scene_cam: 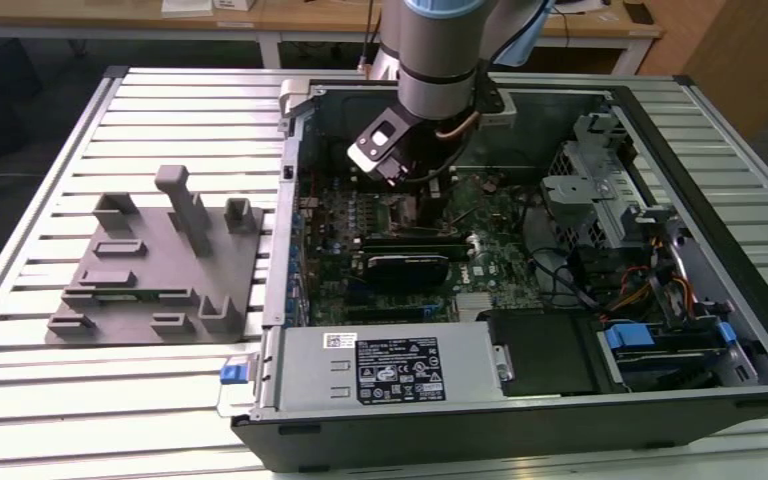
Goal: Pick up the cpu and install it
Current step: 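Place the cpu into insertion slot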
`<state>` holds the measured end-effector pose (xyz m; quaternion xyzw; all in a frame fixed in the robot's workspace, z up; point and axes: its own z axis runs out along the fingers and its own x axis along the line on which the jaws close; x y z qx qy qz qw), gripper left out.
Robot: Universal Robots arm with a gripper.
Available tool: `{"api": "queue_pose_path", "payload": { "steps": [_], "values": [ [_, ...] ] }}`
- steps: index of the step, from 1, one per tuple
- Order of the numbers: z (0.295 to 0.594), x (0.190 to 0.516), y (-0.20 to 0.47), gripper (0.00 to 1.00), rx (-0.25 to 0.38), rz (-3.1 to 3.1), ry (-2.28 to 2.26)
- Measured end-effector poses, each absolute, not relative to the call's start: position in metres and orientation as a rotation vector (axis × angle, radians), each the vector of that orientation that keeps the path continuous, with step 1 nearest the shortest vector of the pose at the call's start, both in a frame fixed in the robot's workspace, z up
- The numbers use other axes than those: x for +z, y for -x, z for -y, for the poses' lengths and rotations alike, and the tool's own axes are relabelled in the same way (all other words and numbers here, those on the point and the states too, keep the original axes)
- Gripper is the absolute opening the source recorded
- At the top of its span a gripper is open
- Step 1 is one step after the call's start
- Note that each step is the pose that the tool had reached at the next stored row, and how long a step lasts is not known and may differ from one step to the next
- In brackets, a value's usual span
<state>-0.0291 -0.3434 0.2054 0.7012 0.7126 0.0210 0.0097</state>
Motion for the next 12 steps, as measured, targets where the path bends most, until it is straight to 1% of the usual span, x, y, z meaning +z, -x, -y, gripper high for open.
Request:
{"api": "queue_pose_path", "payload": {
  "steps": [12],
  "values": [
    [0.3389,0.202,0.0318,0.54,0.066,-2.225,-2.189]
  ]
}}
